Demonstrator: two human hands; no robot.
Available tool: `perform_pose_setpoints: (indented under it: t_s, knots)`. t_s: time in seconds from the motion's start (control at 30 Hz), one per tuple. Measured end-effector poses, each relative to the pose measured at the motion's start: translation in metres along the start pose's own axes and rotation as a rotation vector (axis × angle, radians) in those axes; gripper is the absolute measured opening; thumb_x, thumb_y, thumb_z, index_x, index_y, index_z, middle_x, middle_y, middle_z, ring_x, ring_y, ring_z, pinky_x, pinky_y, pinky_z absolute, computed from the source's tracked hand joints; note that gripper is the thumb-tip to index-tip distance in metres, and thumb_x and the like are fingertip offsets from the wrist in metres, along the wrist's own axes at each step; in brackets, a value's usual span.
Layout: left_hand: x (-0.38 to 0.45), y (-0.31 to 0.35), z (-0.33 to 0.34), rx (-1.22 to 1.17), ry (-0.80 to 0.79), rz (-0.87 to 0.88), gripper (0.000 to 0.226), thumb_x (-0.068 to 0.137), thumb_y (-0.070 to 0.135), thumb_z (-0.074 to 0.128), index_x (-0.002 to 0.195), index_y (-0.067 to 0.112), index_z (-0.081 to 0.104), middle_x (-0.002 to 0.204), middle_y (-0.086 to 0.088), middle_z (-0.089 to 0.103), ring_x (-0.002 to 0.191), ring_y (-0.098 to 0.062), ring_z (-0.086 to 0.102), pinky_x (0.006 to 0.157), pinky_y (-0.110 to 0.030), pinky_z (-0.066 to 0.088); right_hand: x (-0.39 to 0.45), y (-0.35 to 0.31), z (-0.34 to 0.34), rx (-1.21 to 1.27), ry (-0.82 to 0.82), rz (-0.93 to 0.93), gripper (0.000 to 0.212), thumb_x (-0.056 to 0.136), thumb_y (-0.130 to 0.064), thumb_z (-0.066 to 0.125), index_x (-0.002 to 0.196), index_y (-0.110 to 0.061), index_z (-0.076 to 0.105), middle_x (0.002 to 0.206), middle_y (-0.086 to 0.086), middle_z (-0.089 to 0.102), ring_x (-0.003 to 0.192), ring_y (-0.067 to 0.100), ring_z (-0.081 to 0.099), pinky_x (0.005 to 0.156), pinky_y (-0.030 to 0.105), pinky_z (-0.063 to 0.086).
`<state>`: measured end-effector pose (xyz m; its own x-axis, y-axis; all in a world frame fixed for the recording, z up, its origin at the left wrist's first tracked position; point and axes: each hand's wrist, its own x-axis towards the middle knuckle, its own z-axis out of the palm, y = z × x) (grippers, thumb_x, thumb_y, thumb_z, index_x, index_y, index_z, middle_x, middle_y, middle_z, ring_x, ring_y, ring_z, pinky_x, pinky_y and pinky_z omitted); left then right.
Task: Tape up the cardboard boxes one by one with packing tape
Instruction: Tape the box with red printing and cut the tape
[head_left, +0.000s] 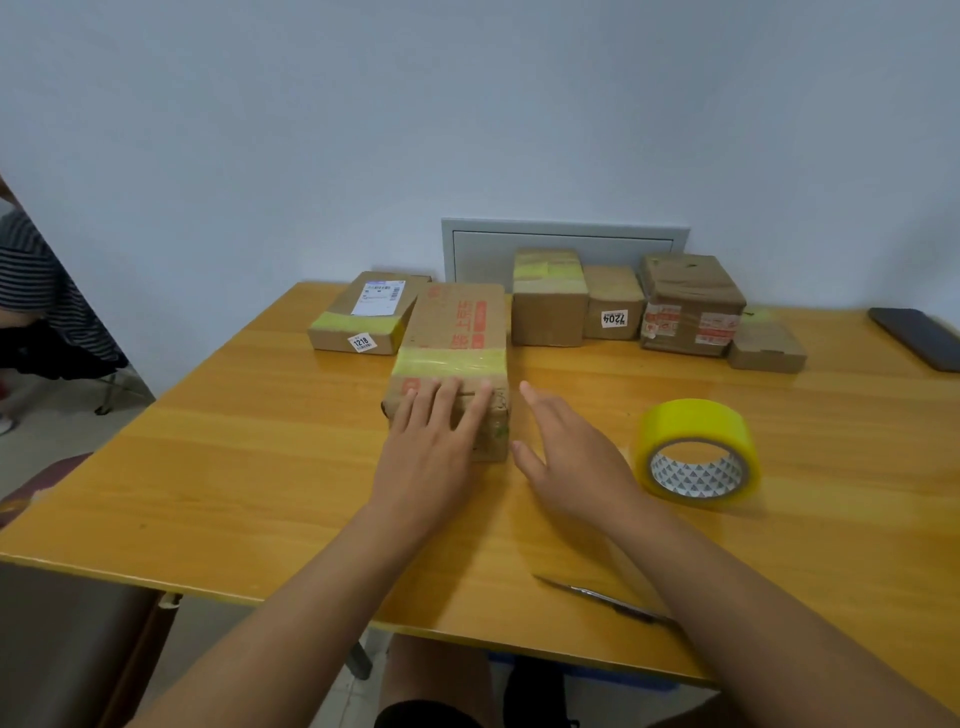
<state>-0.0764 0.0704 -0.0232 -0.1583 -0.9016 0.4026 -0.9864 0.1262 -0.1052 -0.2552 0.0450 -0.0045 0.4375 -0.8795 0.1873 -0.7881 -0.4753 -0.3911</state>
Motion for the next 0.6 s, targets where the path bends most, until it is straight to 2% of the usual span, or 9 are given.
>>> perform_pose_setpoints:
  t_s: [0.07,0.13,0.2,0.4,0.6]
  knots:
    - [0.006,-0.003,0.003,-0.014,-0.033,-0.024,0.075,0.09,0.025,0.058,0.156,0.019,0.023,0.154,-0.02,0.033,0.145,-0.04,0.024,0.118,-0.052,0.018,0.004,-0.001,-0.003,-0.016,0.018,-0.036,0.069,0.1,-0.039,0.044,0.157,-0.025,0.007,0.164,-0.008,0.01,0.146,0.014,0.022,0.108,0.033,0.036]
    - [0.016,-0.007,0.005,-0.044,-0.092,-0.048,0.074,0.098,0.031,0.046,0.158,0.023,0.002,0.163,-0.015,0.01,0.151,-0.035,0.002,0.121,-0.048,0.002,0.008,-0.003,-0.006,-0.056,0.008,-0.058,0.07,0.101,-0.039,0.043,0.157,-0.025,0.003,0.164,-0.009,0.004,0.148,0.012,0.018,0.11,0.032,0.034]
    - [0.028,-0.012,0.008,-0.083,-0.127,-0.07,0.076,0.099,0.035,0.043,0.157,0.027,-0.007,0.165,-0.01,-0.003,0.151,-0.031,-0.009,0.121,-0.045,-0.004,0.012,-0.001,-0.009,-0.093,0.004,-0.07,0.068,0.102,-0.038,0.041,0.157,-0.024,0.004,0.164,-0.008,0.005,0.149,0.012,0.014,0.113,0.03,0.03]
    - [0.065,-0.028,0.022,-0.162,-0.201,-0.076,0.086,0.095,0.034,0.049,0.155,0.03,-0.012,0.164,-0.005,-0.015,0.15,-0.026,-0.018,0.121,-0.043,-0.008,0.021,0.016,-0.019,-0.284,-0.093,-0.049,0.06,0.102,-0.043,0.04,0.154,-0.02,0.022,0.164,0.0,0.015,0.152,0.018,0.001,0.121,0.037,0.013]
    - [0.098,-0.04,0.036,-0.18,-0.259,-0.091,0.09,0.094,0.046,0.052,0.156,0.026,-0.009,0.164,-0.006,-0.017,0.149,-0.027,-0.02,0.121,-0.045,-0.01,0.029,0.031,-0.029,-0.385,-0.197,-0.017,0.06,0.101,-0.045,0.038,0.153,-0.019,0.023,0.163,0.003,0.017,0.151,0.02,0.005,0.122,0.04,0.005]
